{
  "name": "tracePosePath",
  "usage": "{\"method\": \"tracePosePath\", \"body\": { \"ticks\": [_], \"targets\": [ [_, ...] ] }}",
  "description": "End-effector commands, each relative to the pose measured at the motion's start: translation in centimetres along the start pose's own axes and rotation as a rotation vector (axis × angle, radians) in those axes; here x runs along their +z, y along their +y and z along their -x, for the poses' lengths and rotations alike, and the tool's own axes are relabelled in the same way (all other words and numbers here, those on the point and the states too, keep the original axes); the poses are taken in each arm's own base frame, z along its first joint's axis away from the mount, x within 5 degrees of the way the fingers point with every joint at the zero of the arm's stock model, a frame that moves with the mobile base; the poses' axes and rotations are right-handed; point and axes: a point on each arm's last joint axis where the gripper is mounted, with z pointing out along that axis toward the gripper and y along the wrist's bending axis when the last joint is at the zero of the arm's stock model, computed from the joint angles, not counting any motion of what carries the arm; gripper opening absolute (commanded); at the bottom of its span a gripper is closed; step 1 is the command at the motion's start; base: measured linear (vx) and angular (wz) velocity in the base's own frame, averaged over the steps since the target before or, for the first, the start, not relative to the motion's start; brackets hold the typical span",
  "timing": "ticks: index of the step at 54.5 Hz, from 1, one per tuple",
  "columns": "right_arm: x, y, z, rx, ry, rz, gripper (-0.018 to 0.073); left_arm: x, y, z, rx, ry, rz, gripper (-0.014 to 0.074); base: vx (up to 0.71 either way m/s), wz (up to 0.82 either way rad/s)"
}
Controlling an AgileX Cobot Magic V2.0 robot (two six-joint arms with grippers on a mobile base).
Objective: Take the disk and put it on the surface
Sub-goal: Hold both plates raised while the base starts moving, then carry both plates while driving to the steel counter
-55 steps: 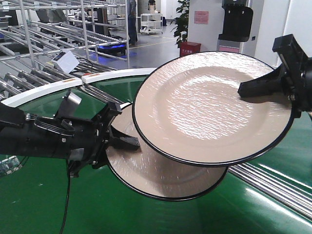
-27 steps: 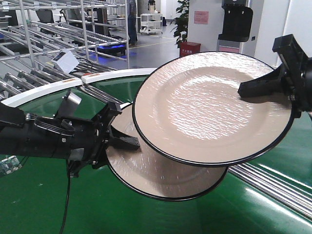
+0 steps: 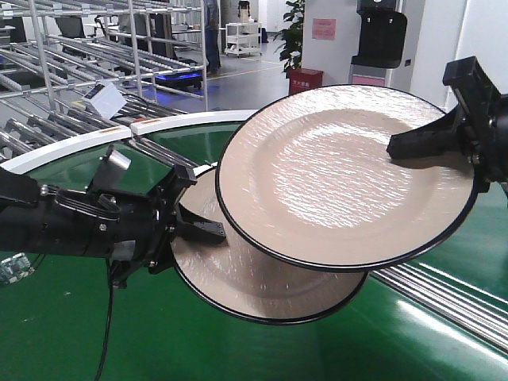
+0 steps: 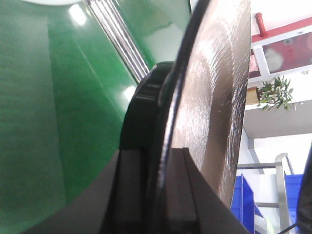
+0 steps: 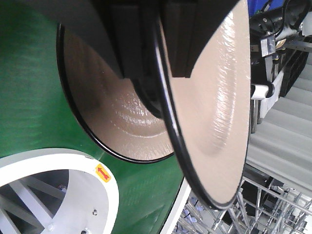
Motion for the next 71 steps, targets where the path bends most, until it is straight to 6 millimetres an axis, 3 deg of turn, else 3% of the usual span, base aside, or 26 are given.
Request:
{"method": "tracePosePath", "body": {
  "ticks": [1,40,71],
  "targets": [
    [-1.77,2.71,0.80,0.010,-0.127,0.115,-0.0005,-2.05,-3.29,0.28,-0.026,-0.081,-0.129,-0.0001,-0.12,-0.04],
    [-1.77,2.70,0.81,0.010,-0.127,0.115,-0.0005,-2.08,-3.31,0.27,-0.025,-0.080,-0.129,-0.0001,-0.23,-0.08],
    [-1.77,2.70,0.81,0.010,-0.127,0.115,-0.0005,-2.08,-3.31,0.28,-0.025,-0.081,-0.129,-0.0001,-0.19,-0.56]
  ]
}}
